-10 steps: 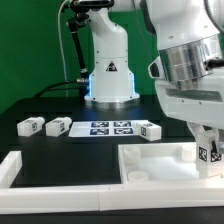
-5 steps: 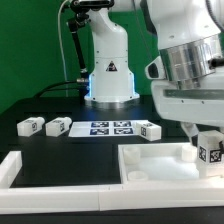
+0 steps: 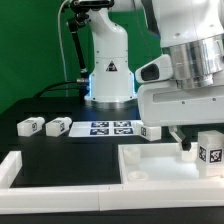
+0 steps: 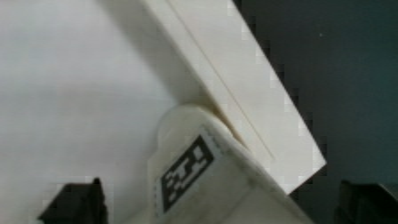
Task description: Assemble square table
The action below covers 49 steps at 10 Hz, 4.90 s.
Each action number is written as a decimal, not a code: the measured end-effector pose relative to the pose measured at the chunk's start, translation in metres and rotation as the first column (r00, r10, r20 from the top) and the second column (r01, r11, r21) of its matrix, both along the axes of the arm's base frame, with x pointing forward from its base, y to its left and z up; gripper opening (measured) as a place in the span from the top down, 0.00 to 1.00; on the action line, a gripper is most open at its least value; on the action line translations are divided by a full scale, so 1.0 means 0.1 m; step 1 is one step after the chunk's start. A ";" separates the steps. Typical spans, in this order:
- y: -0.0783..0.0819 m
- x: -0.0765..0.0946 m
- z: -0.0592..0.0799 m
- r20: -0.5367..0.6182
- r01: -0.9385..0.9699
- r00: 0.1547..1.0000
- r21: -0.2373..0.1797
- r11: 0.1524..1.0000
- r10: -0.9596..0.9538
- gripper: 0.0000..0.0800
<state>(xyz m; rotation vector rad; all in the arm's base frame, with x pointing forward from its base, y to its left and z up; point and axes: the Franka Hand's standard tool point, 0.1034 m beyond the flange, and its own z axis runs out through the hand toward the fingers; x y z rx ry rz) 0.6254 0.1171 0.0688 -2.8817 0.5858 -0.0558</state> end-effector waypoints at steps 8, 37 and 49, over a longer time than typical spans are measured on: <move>0.01 0.01 0.02 0.036 -0.345 0.936 -0.088 0.935 0.349 0.63; 0.02 0.01 0.00 0.013 -0.047 0.999 -0.046 0.998 0.048 0.63; 0.03 0.03 0.00 -0.326 0.951 0.284 -0.020 0.307 -0.902 0.63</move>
Offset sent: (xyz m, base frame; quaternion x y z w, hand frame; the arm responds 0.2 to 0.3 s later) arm 0.0000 0.0000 0.0000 0.0000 0.0000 -0.0650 0.9979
